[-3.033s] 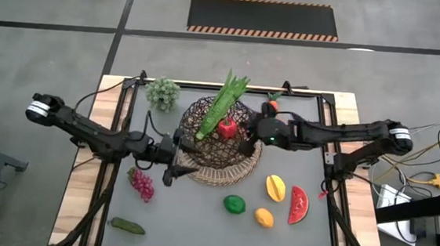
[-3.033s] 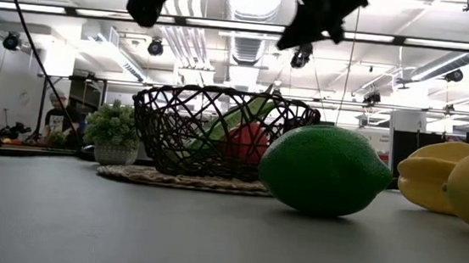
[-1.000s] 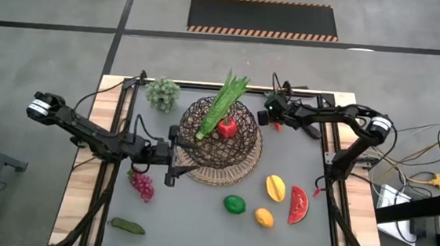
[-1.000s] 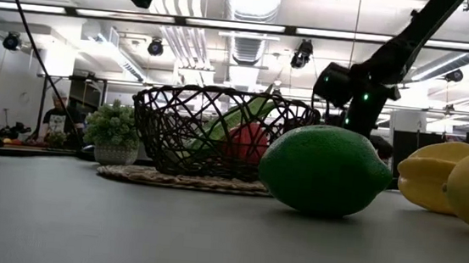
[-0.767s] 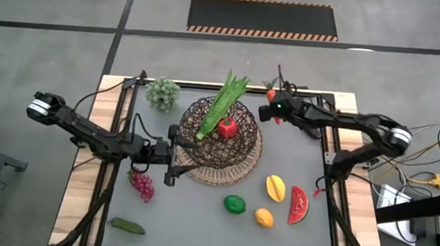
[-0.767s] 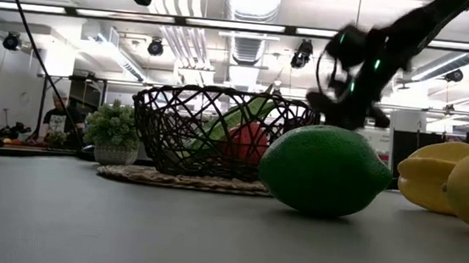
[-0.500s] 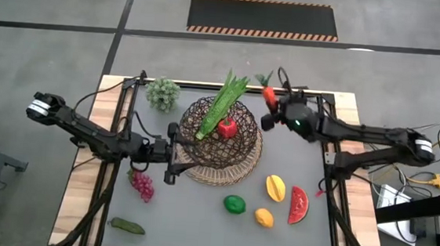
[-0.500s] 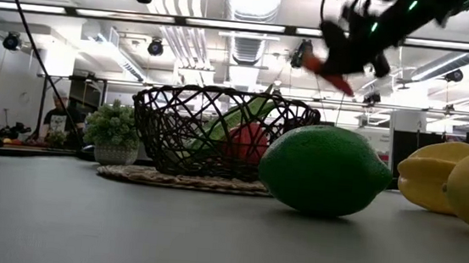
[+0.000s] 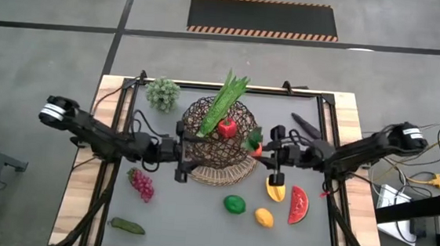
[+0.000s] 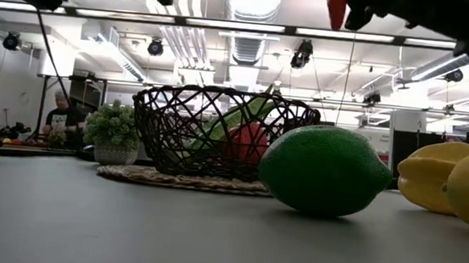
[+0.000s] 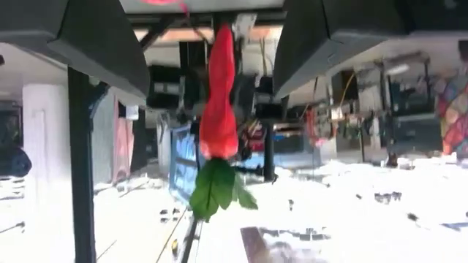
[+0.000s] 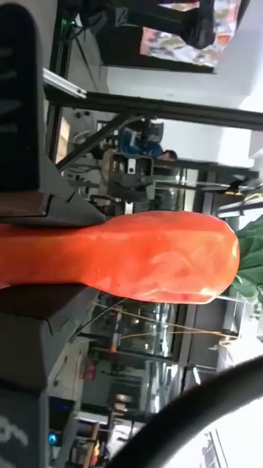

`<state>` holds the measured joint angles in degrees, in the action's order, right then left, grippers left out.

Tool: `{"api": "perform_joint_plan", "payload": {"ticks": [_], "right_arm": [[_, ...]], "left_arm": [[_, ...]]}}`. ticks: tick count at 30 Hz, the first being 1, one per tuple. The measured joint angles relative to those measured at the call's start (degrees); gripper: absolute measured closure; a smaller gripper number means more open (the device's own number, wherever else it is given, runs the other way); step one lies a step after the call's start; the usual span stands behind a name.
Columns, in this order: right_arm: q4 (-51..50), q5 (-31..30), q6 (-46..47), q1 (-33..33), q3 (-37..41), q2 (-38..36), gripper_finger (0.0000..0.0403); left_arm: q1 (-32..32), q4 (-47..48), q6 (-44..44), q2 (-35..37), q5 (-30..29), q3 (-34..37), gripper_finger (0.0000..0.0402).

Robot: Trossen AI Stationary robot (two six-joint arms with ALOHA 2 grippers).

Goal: Build produce basket
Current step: Put the orange carrot into the basket

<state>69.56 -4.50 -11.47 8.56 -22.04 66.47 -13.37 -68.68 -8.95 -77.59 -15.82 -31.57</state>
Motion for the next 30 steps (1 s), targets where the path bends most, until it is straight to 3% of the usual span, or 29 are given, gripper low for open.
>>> {"api": "perform_joint_plan", "payload": {"ticks": [5, 13, 17, 22, 30], "right_arm": [[2.71, -0.17, -0.19, -0.07, -1.37, 4.62, 0.0329], [2.77, -0.15, -1.88, -0.07, -5.26, 9.84, 0.0329], [2.73, -2.34, -1.86, -0.07, -5.60, 10.91, 0.0329], [2.79, -2.99, -1.89, -0.04, -5.60, 11.31, 0.0329], [2.71, -3.20, -1.38, -0.07, -5.60, 11.29, 0.0328]], "left_arm": [[1.18, -5.74, -1.93, -7.65, 2.16, -5.29, 0.0130], [4.33, -5.31, -1.99, -16.32, 3.55, -14.83, 0.0130], [5.31, -5.32, -1.70, -18.06, 5.97, -16.64, 0.0130], [6.68, -4.00, 1.50, -19.06, 13.58, -18.34, 0.0130], [7.75, -3.55, 2.39, -19.25, 13.74, -18.66, 0.0162]]}}
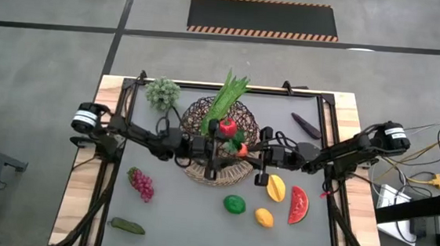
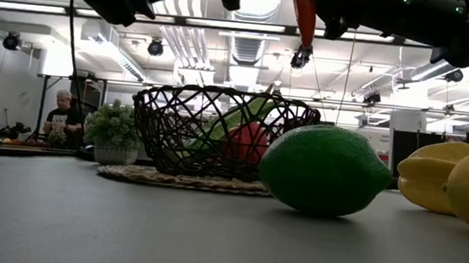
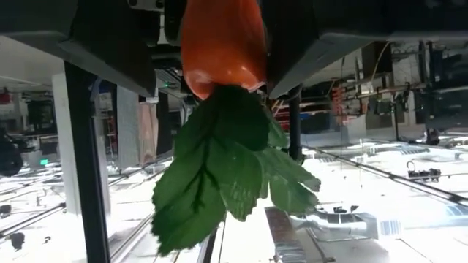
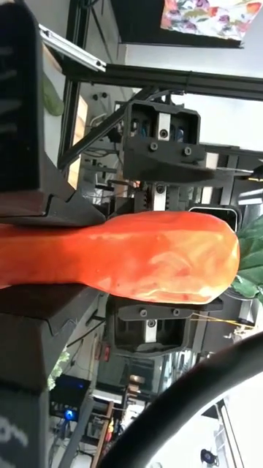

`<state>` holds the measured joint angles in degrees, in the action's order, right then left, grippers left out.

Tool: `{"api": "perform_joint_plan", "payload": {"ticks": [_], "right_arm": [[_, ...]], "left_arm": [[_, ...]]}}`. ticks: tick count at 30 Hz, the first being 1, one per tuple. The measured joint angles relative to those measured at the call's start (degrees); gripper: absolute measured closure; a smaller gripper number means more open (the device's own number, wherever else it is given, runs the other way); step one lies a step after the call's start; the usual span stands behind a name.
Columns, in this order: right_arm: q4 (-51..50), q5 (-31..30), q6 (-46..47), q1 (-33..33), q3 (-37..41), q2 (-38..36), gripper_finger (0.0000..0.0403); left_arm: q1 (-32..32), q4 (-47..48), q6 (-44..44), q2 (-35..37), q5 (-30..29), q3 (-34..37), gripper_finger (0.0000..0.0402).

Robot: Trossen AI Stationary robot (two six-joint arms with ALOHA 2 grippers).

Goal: Build produce basket
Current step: Put the orange carrot into the basket

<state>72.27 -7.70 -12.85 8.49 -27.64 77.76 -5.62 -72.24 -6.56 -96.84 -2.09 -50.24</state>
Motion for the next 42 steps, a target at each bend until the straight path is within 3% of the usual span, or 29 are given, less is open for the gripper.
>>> {"api": "perform_joint_plan", "payload": {"ticks": [11, 16, 20, 24, 29, 33, 37, 42], "right_arm": [[-0.01, -0.32, 0.21, 0.00, 0.00, -0.01, 0.0314], [-1.07, -0.54, 1.07, 0.00, 0.00, -0.06, 0.0266], [-4.13, -3.81, 1.34, 0.00, 0.00, -1.64, 0.0215], [-9.85, -9.21, 2.79, 0.00, 0.00, -5.15, 0.0173], [-21.23, -17.92, 6.29, -0.01, 0.00, -11.08, 0.0140], [-28.09, -20.83, 8.49, 0.00, 0.02, -14.49, 0.0130], [-29.98, -20.88, 8.96, -0.02, 0.04, -15.92, 0.0132], [-30.10, -20.88, 9.05, 0.00, 0.07, -15.76, 0.0143]], "left_arm": [[0.65, 4.10, 0.30, -0.02, -0.07, -0.74, 0.0265], [0.65, 4.35, 0.28, 0.09, -0.23, -0.05, 0.0281], [0.65, 5.35, 0.23, 1.04, -3.76, 1.08, 0.0280], [0.65, 13.66, 0.17, 4.63, -14.27, 2.04, 0.0280], [0.29, 26.43, 0.52, 10.30, -37.98, 4.34, 0.0280], [0.31, 28.29, 6.27, 12.91, -52.95, 7.36, 0.0280], [1.12, 27.79, 14.28, 13.32, -55.46, 9.97, 0.0280], [1.15, 27.75, 16.86, 11.72, -58.91, 11.56, 0.0280]]}}
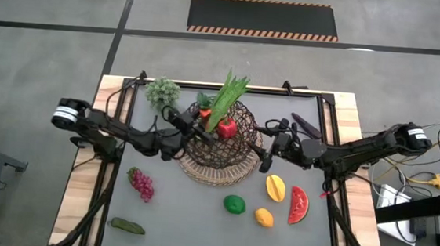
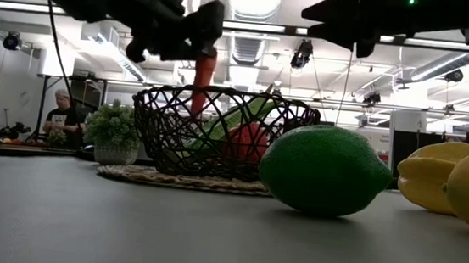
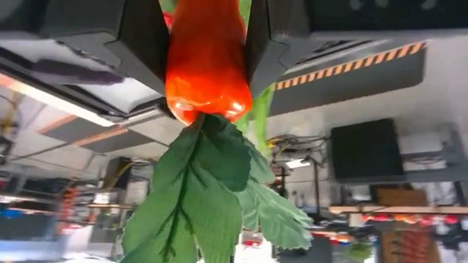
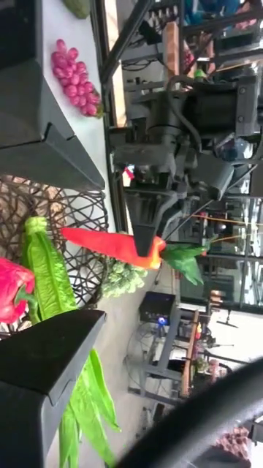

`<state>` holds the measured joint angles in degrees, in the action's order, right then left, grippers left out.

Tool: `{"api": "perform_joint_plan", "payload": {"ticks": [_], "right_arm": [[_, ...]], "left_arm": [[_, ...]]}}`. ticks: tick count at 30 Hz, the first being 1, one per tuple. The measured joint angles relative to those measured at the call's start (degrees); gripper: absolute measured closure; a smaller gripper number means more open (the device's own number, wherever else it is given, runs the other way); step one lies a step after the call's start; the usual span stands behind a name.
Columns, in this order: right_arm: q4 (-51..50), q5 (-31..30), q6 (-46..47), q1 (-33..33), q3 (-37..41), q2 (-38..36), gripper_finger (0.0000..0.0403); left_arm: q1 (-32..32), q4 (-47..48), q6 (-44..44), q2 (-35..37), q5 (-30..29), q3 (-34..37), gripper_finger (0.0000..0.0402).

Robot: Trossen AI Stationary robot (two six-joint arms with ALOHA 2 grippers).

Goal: Build produce basket
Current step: Put the orange carrot into the basket, then put the purple eggplant into the basket

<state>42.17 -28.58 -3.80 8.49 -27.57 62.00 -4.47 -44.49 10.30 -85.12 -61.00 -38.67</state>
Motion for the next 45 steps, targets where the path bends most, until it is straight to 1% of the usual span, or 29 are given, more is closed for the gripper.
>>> {"api": "perform_joint_plan", "payload": {"ticks": [3, 6, 13, 17, 19, 22, 29, 34, 37, 41, 45], "right_arm": [[-0.26, -0.02, 0.69, -0.02, 0.02, 0.59, 0.0148], [-0.66, 0.00, 0.90, -0.02, 0.04, 0.84, 0.0152], [-0.33, 0.00, 0.95, 0.00, 0.04, 1.22, 0.0147], [-0.35, 0.00, 0.95, 0.00, 0.04, 1.22, 0.0149], [-0.38, 0.00, 0.93, 0.00, 0.04, 1.22, 0.0151], [-0.35, 0.00, 0.93, 0.00, 0.04, 1.22, 0.0152], [-0.39, 0.00, 0.86, 0.00, 0.04, 1.20, 0.0142], [-0.41, 0.00, 1.33, 0.00, 0.04, 1.20, 0.0137], [-0.55, 0.00, 1.71, 0.00, 0.04, 1.18, 0.0135], [-1.20, 0.01, 2.83, 0.00, 0.04, 1.16, 0.0139], [-1.88, 0.01, 4.28, 0.00, 0.04, 1.16, 0.0146]], "left_arm": [[0.04, 0.04, 3.65, -0.64, -3.72, 1.39, 0.0280], [0.21, 0.04, 7.44, -1.43, -6.05, 2.47, 0.0280], [0.43, -0.04, 9.57, -3.99, -9.29, 2.16, 0.0280], [0.84, 0.10, 13.23, -5.01, -13.09, 2.46, 0.0280], [1.37, 0.07, 13.22, -5.50, -13.21, 2.42, 0.0278], [1.92, 0.00, 13.41, -6.16, -13.26, 2.42, 0.0263], [2.49, -0.02, 13.43, -6.27, -13.30, 2.38, 0.0205], [2.64, 0.04, 13.36, -6.01, -13.28, 2.38, 0.0183], [2.64, 0.01, 11.61, -5.49, -13.29, 2.36, 0.0180], [2.60, 0.02, 5.11, -4.17, -13.28, 2.29, 0.0180], [0.80, -0.03, -1.29, -1.52, -11.92, 2.02, 0.0180]]}}
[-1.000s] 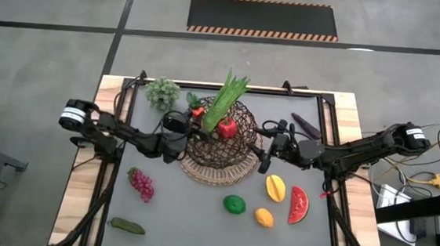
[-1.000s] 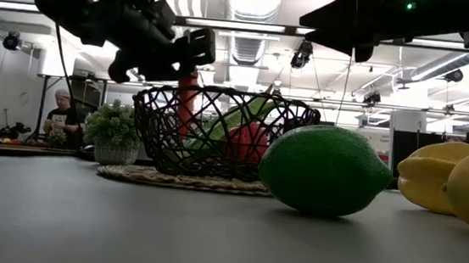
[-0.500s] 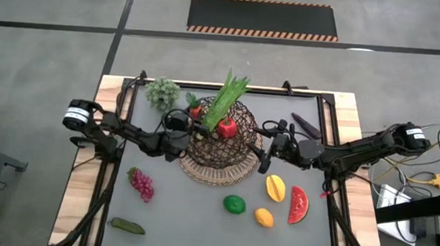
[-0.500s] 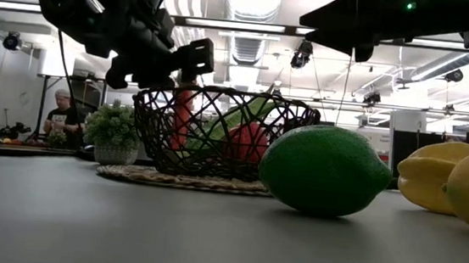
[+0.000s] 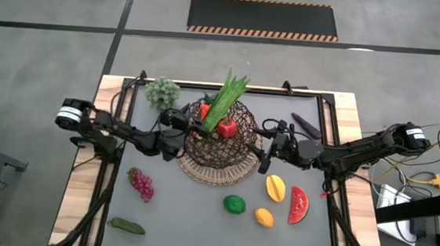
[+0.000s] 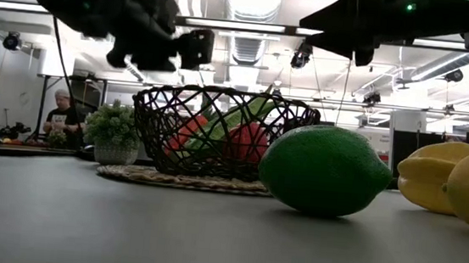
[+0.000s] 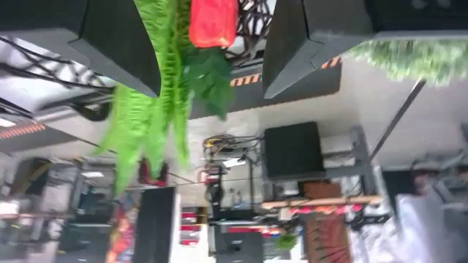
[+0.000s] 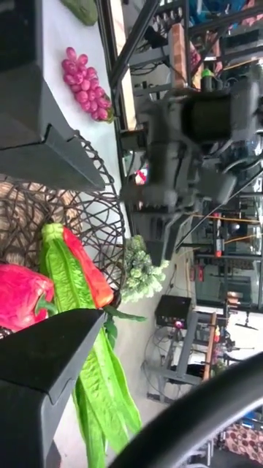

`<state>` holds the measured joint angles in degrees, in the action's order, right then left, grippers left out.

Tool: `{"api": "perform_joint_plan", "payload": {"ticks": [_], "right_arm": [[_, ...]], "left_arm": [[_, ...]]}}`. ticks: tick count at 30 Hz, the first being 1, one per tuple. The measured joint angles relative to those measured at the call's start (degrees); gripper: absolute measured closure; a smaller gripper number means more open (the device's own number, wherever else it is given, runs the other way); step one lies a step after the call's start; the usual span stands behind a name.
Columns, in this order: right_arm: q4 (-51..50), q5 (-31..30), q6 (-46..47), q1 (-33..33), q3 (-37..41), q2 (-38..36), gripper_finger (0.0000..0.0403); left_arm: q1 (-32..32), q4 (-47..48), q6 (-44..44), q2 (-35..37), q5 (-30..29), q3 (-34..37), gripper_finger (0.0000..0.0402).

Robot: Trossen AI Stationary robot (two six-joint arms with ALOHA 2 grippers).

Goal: Build produce basket
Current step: Put the purple eggplant into the basket

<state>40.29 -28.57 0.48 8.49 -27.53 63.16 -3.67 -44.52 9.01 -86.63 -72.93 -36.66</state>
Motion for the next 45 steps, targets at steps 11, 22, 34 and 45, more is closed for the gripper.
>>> {"api": "perform_joint_plan", "payload": {"ticks": [11, 22, 34, 45], "right_arm": [[-6.39, -0.09, 9.29, -0.40, -3.61, -0.52, 0.0156], [-58.43, -0.11, 19.49, -8.22, -28.73, 1.48, 0.0156], [-94.22, 5.73, 22.96, -33.85, -39.53, 4.59, 0.0156], [-102.38, 21.35, 20.80, -51.47, -32.73, 8.62, 0.0156]], "left_arm": [[-12.23, 0.14, -24.61, 12.26, 14.33, -0.56, 0.0179], [-16.48, 10.28, -25.94, 21.03, 27.64, -0.16, 0.0180], [-16.58, 11.08, -27.86, 22.10, 27.67, 0.52, 0.0180], [-16.63, 12.71, -36.29, 27.73, 27.07, 0.52, 0.0180]]}}
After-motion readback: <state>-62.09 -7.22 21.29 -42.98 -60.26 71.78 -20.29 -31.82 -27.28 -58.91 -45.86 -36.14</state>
